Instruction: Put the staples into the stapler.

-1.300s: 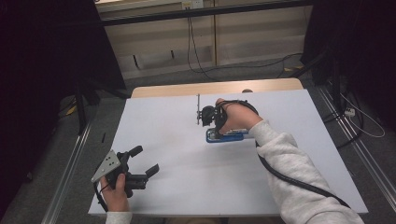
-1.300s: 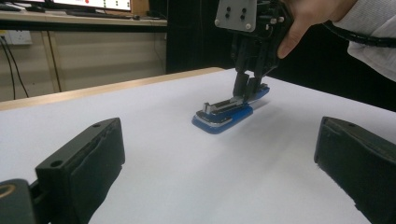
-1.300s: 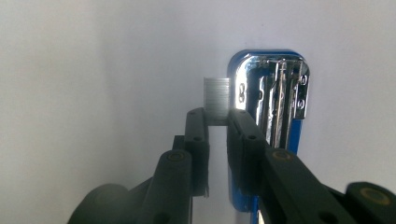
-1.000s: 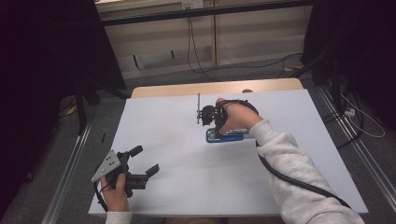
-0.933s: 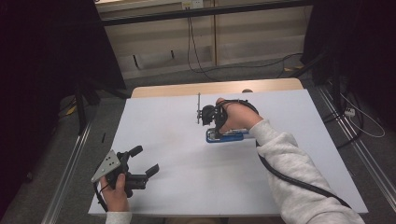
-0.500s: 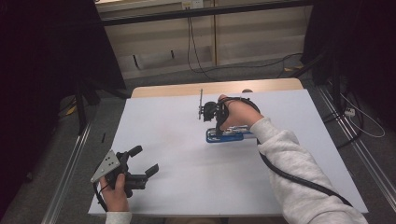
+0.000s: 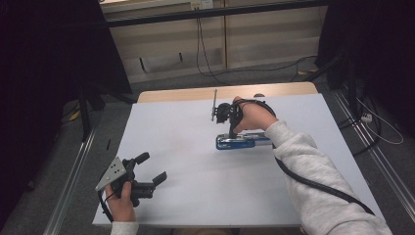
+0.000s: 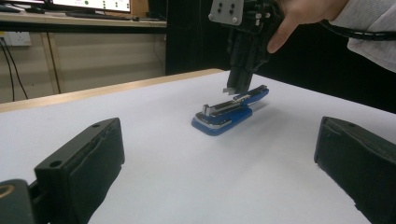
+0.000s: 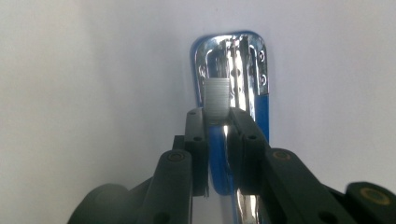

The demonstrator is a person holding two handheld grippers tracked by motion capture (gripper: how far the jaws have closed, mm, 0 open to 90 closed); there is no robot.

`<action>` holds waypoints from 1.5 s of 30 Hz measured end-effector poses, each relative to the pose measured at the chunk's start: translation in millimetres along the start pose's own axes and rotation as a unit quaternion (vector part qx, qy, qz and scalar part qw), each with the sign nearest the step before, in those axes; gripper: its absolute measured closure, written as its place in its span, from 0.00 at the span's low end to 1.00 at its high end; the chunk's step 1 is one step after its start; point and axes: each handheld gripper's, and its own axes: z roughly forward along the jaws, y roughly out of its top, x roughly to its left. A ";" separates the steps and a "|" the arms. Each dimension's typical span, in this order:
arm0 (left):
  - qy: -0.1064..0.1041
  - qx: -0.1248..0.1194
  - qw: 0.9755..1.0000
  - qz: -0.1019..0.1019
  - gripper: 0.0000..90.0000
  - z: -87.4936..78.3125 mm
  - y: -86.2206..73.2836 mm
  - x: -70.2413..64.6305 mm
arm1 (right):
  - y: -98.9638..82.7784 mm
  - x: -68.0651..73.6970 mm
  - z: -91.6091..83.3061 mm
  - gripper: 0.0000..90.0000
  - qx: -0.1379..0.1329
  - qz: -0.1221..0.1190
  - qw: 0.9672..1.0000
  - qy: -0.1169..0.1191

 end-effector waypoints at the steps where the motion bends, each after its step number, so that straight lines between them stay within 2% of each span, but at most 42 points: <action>1: 0.000 -0.001 1.000 -0.001 0.02 0.0 0.0 0.0 | -0.6 -1.0 0.2 0.87 -0.002 0.003 1.000 -0.002; 7: 0.000 0.003 1.000 0.002 0.02 0.2 0.0 0.4 | -3.0 -4.0 1.0 0.87 0.004 0.002 1.000 -0.005; 8: 0.005 0.005 1.000 0.007 0.02 0.5 0.1 0.3 | -3.6 -5.0 1.2 0.87 0.004 0.002 1.000 -0.003; 12: 0.007 0.003 1.000 0.000 0.02 0.3 -0.1 -1.1 | -4.8 -6.5 2.1 0.87 0.011 0.001 1.000 -0.009; 13: 0.009 0.003 1.000 0.007 0.02 0.1 0.3 -0.2 | -4.8 -6.8 1.9 0.87 0.008 0.004 1.000 -0.011; 18: 0.004 0.005 1.000 0.000 0.02 1.2 0.2 -0.9 | -4.9 -8.3 3.6 0.87 0.009 0.003 1.000 -0.014; 21: 0.002 0.007 1.000 0.007 0.02 1.4 0.3 -0.6 | -4.6 -8.8 4.3 0.87 0.008 0.000 1.000 -0.018; 24: 0.005 0.005 1.000 0.006 0.02 1.3 0.4 -0.5 | -4.9 -9.9 5.3 0.87 0.010 -0.002 1.000 -0.017; 26: 0.008 0.004 1.000 0.005 0.02 1.1 0.3 -0.7 | -5.0 -11.3 5.2 0.87 0.009 0.002 1.000 -0.024; 28: 0.011 0.004 1.000 0.010 0.02 0.7 0.6 0.0 | -4.8 -11.5 5.7 0.87 0.012 0.002 1.000 -0.024; 33: 0.005 0.004 1.000 0.007 0.02 0.7 0.7 -0.2 | -3.6 -11.9 7.9 0.87 0.008 0.001 1.000 -0.022; 35: 0.010 0.004 1.000 0.011 0.02 0.6 0.8 -0.1 | -2.0 -11.7 9.9 0.87 0.008 -0.003 1.000 -0.023; 36: 0.001 0.004 1.000 0.008 0.02 0.8 0.8 0.3 | -1.5 -11.4 10.9 0.87 0.011 -0.002 1.000 -0.020; 37: 0.009 0.004 1.000 0.011 0.02 0.7 0.8 0.0 | -0.9 -11.4 12.0 0.87 0.010 -0.006 1.000 -0.019; 38: 0.010 0.004 1.000 0.011 0.02 0.7 0.8 -0.1 | -0.3 -11.4 13.0 0.87 0.009 -0.005 1.000 -0.021; 39: 0.002 0.005 1.000 0.010 0.02 0.9 0.8 0.4 | 0.3 -11.2 13.8 0.87 0.012 -0.005 1.000 -0.019; 42: 0.008 0.003 1.000 0.005 0.02 0.8 0.7 -0.5 | 2.4 -11.2 16.5 0.87 0.009 -0.008 1.000 -0.018; 45: -0.001 0.006 1.000 0.005 0.02 0.5 0.7 -0.1 | 4.5 -10.7 19.2 0.87 0.012 -0.013 1.000 -0.017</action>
